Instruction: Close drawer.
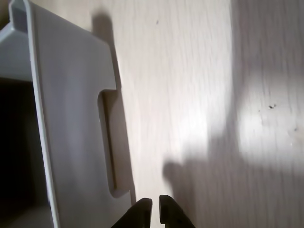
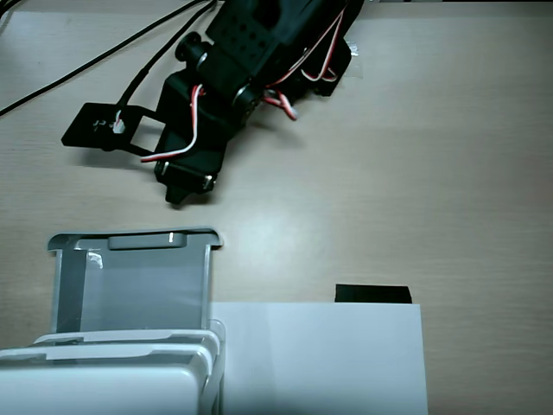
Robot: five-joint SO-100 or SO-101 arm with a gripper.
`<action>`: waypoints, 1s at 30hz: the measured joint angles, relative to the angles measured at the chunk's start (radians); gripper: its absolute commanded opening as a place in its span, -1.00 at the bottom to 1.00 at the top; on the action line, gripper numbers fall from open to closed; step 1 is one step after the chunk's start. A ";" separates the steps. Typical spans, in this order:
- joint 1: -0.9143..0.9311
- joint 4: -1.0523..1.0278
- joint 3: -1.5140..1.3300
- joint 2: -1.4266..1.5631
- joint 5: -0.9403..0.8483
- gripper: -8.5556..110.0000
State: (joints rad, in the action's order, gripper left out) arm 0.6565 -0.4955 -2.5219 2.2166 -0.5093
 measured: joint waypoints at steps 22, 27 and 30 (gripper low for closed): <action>-0.173 0.249 0.439 -0.566 0.115 -0.85; -0.227 0.270 0.508 -0.618 0.118 -0.85; -0.247 0.276 0.537 -0.646 0.118 -0.85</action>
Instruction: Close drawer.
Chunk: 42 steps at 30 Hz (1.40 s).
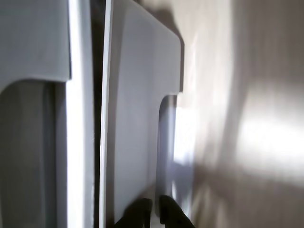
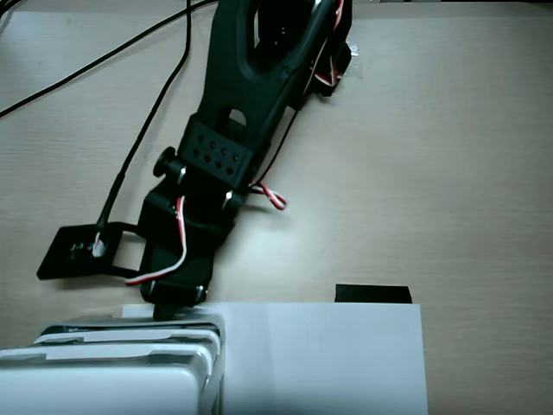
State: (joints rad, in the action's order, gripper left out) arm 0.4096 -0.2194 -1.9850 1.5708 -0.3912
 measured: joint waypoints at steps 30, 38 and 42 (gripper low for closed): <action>0.097 -0.545 -0.172 0.437 0.075 -0.85; 0.161 -0.588 -0.396 0.676 0.034 -0.85; 0.170 -0.592 -0.472 0.769 0.003 -0.85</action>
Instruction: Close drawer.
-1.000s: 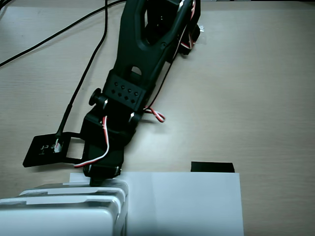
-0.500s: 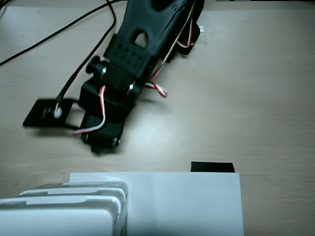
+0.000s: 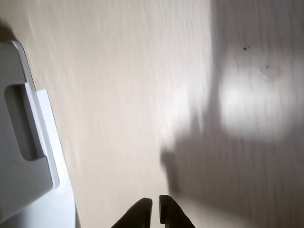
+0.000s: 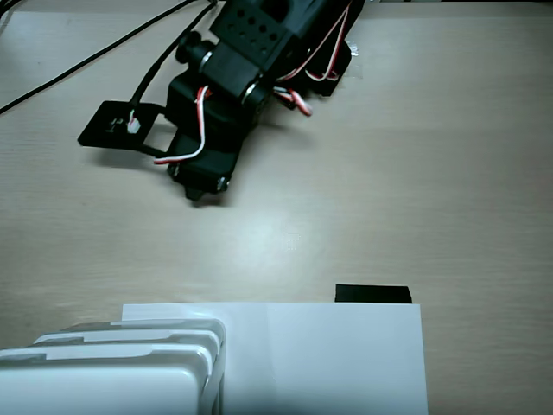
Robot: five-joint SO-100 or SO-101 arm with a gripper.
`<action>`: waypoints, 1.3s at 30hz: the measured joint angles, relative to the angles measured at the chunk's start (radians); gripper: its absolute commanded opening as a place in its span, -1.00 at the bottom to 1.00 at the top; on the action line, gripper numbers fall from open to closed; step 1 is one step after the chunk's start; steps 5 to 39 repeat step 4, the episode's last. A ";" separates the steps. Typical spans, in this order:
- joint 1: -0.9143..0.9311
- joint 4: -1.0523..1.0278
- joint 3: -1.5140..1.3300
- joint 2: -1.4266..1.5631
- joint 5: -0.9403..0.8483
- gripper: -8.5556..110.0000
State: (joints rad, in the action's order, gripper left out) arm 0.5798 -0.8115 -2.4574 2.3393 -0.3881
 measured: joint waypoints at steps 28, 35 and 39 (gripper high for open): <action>0.002 -0.005 -0.028 0.061 -0.015 -0.85; 0.002 -0.005 -0.028 0.061 -0.015 -0.85; 0.002 -0.005 -0.028 0.061 -0.015 -0.85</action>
